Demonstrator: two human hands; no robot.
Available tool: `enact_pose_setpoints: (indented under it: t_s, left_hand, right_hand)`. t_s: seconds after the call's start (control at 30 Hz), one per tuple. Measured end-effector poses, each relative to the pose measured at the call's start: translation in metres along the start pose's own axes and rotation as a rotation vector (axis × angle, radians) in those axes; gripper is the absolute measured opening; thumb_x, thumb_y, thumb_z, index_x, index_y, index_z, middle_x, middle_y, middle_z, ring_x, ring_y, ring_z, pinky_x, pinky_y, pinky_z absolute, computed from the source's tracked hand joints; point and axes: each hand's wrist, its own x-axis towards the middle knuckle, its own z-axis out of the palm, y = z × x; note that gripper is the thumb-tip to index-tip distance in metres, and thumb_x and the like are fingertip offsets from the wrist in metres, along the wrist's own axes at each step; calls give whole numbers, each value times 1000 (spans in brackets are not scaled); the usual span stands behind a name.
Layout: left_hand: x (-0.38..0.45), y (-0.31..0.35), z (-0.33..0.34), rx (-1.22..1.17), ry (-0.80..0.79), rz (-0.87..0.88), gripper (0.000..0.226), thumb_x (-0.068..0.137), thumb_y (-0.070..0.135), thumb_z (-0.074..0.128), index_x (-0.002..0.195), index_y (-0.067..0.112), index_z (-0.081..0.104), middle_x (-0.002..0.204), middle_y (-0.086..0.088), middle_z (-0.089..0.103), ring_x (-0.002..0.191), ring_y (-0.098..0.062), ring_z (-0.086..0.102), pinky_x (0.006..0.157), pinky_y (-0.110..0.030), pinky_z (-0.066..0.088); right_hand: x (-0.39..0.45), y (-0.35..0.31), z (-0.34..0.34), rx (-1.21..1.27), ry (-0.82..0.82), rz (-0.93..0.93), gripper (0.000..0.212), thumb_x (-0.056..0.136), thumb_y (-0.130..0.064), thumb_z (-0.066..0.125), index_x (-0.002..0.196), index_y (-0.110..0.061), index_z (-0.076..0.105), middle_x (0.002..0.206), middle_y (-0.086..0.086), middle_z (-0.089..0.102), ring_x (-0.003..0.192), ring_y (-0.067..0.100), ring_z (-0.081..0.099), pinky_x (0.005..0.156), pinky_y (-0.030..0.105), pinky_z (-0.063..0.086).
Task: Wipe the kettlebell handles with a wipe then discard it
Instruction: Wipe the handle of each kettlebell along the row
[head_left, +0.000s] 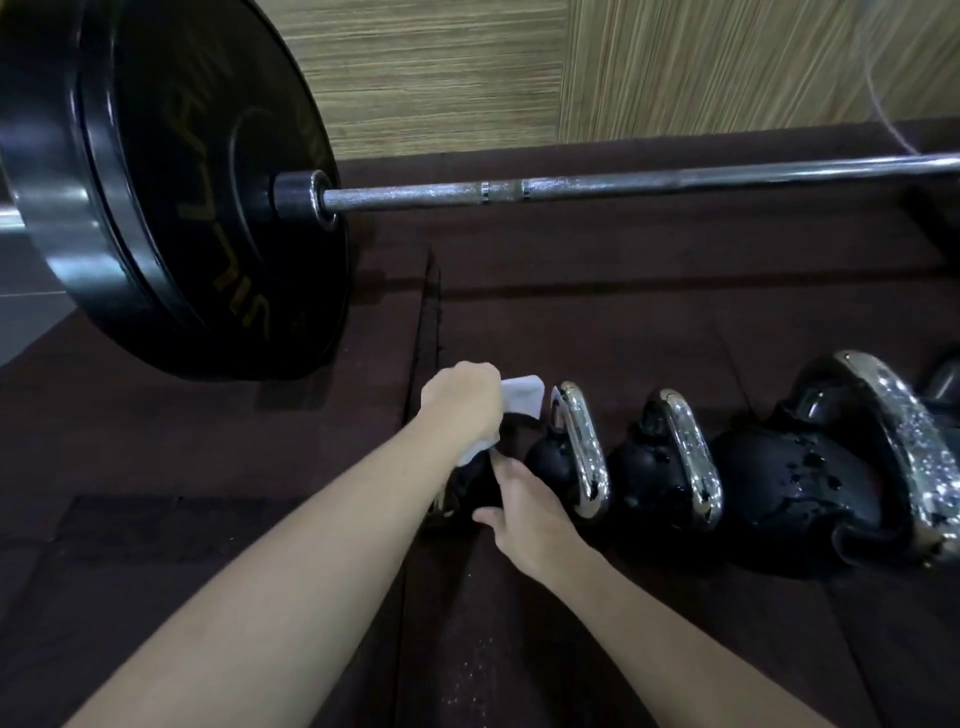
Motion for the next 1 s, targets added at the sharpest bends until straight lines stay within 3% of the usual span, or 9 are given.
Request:
enact_pose_setpoints:
  t_s: [0.1, 0.2, 0.3, 0.47, 0.57, 0.67, 0.77, 0.87, 1.0]
  left_hand:
    - [10, 12, -7, 179, -94, 56, 39, 90, 17, 66, 129, 24, 64, 86, -2, 53, 64, -22, 49, 52, -31, 39]
    - [-3, 11, 0, 156, 19, 26, 26, 82, 15, 73, 105, 18, 60, 82, 0, 51, 68, -21, 53, 59, -31, 40]
    - [-26, -3, 25, -172, 242, -52, 18, 92, 17, 63, 97, 16, 46, 91, -3, 54, 91, -29, 64, 69, -35, 43]
    - [-75, -25, 93, -585, 605, -120, 12, 104, 26, 54, 107, 17, 48, 82, 7, 60, 71, -19, 61, 63, -34, 43]
    - [-102, -23, 126, -930, 652, -148, 13, 105, 35, 55, 115, 30, 47, 87, 15, 63, 77, -3, 65, 65, -26, 50]
    - [-106, -18, 146, -1046, 690, -205, 18, 105, 40, 55, 105, 31, 39, 83, 12, 64, 72, -8, 66, 61, -26, 53]
    - [-103, -12, 150, -1172, 678, -267, 20, 103, 43, 56, 111, 29, 43, 86, 10, 68, 74, -7, 68, 64, -30, 56]
    - [-101, -19, 148, -1195, 621, -252, 23, 101, 47, 57, 111, 28, 50, 82, 8, 70, 71, -8, 69, 62, -29, 55]
    - [-88, -32, 128, -789, 649, -162, 25, 100, 45, 50, 98, 20, 48, 66, 9, 56, 57, -15, 58, 53, -30, 43]
  right_hand:
    - [-1, 1, 0, -8, 1, 2, 76, 97, -29, 70, 159, -17, 28, 155, -3, 43, 137, 20, 51, 109, 29, 44]
    - [-3, 1, -1, -1, -7, 12, 69, 97, -27, 70, 154, -19, 34, 144, -4, 49, 127, 20, 58, 103, 31, 49]
    - [-2, 0, -1, 7, -20, 23, 63, 96, -24, 70, 150, -18, 38, 138, -5, 51, 124, 22, 59, 101, 34, 50]
    - [-3, -1, -2, 15, -51, 19, 77, 102, -20, 63, 164, -12, 16, 168, -6, 21, 146, 18, 42, 117, 26, 33]
    - [-4, -1, -1, 7, -37, 11, 80, 102, -22, 63, 164, -12, 13, 169, -5, 19, 150, 19, 37, 120, 27, 31]
    - [-2, 0, -1, -7, -34, 1, 82, 101, -27, 64, 164, -11, 15, 169, 0, 21, 150, 22, 36, 120, 32, 34]
    - [-1, 0, -2, -16, -35, 8, 82, 101, -28, 65, 164, -12, 15, 169, 0, 21, 149, 22, 37, 120, 32, 34]
    - [1, 0, 0, -5, -47, 18, 82, 102, -27, 64, 164, -14, 12, 170, -4, 17, 150, 20, 35, 120, 30, 33]
    - [5, 4, 3, 4, -28, 25, 80, 103, -26, 61, 165, -15, 11, 170, -6, 16, 151, 18, 33, 120, 27, 30]
